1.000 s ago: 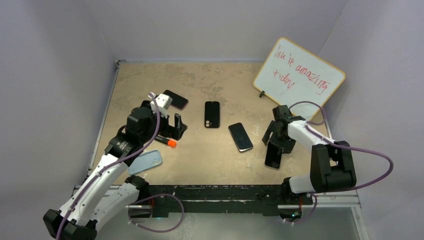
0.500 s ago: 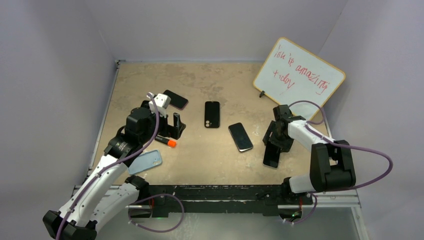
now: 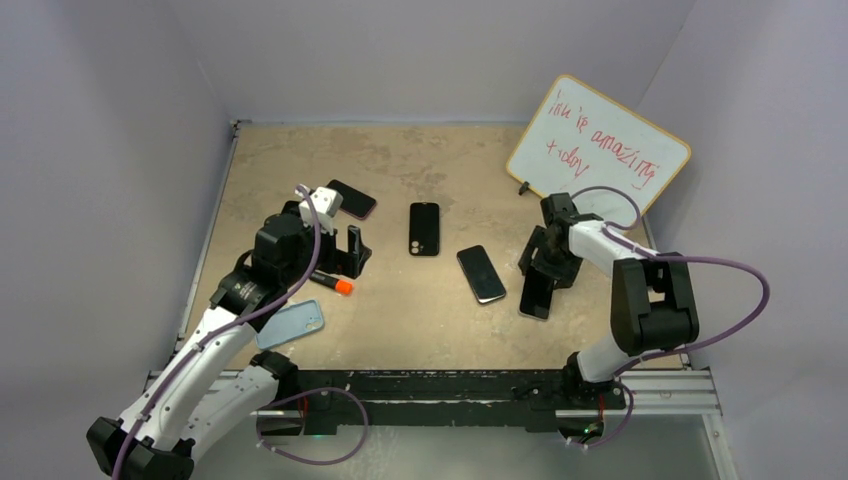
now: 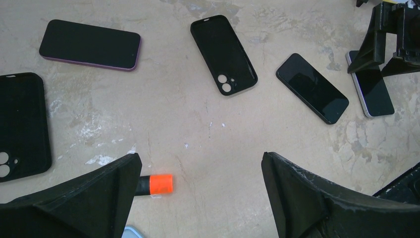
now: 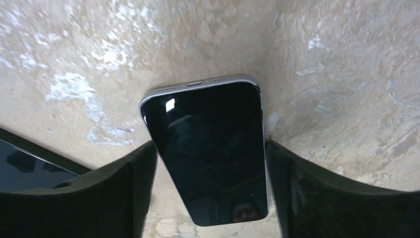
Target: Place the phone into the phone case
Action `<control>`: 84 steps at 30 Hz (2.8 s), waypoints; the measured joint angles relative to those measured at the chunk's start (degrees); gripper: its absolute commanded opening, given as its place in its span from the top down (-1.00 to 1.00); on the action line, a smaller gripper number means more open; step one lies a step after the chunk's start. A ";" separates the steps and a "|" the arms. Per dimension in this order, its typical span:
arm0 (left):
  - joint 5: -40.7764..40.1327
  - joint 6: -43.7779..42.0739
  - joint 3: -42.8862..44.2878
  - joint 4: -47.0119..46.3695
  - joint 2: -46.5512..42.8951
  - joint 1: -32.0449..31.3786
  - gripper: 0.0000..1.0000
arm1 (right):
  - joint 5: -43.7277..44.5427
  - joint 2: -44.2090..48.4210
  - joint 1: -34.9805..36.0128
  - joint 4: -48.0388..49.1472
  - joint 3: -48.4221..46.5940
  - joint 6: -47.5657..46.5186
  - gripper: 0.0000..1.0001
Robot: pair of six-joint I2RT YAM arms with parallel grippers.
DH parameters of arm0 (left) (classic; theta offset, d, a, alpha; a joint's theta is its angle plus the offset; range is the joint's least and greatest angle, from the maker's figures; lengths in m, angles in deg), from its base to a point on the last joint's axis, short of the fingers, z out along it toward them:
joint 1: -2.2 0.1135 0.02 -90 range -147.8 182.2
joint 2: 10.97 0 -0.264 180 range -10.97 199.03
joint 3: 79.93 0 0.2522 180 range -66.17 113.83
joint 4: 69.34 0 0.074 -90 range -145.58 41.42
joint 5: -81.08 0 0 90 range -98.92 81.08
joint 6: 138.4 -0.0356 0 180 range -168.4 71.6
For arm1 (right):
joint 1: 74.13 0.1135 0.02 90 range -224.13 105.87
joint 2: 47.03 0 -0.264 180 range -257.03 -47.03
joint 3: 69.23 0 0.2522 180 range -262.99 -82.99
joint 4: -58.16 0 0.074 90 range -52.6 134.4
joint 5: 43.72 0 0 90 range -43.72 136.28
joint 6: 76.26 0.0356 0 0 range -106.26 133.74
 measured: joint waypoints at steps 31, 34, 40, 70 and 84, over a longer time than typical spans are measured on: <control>-0.13 0.04 0.00 0.02 0.50 0.00 -0.95 | 5.03 6.54 7.96 5.90 7.02 0.74 -0.71; -0.13 0.20 0.00 0.00 0.52 0.00 -0.94 | 5.14 7.06 8.28 5.68 7.43 1.18 -0.77; -0.13 1.07 0.00 -0.13 2.60 0.00 -0.88 | 5.25 8.17 8.61 4.92 8.28 2.19 -0.71; 3.58 20.24 12.39 -21.68 52.04 -1.53 -0.22 | 1.92 14.38 8.94 5.03 12.41 1.84 -0.07; 1.14 20.22 21.88 -23.74 65.29 -1.53 -0.06 | -0.76 17.75 8.96 3.65 12.98 1.92 -0.06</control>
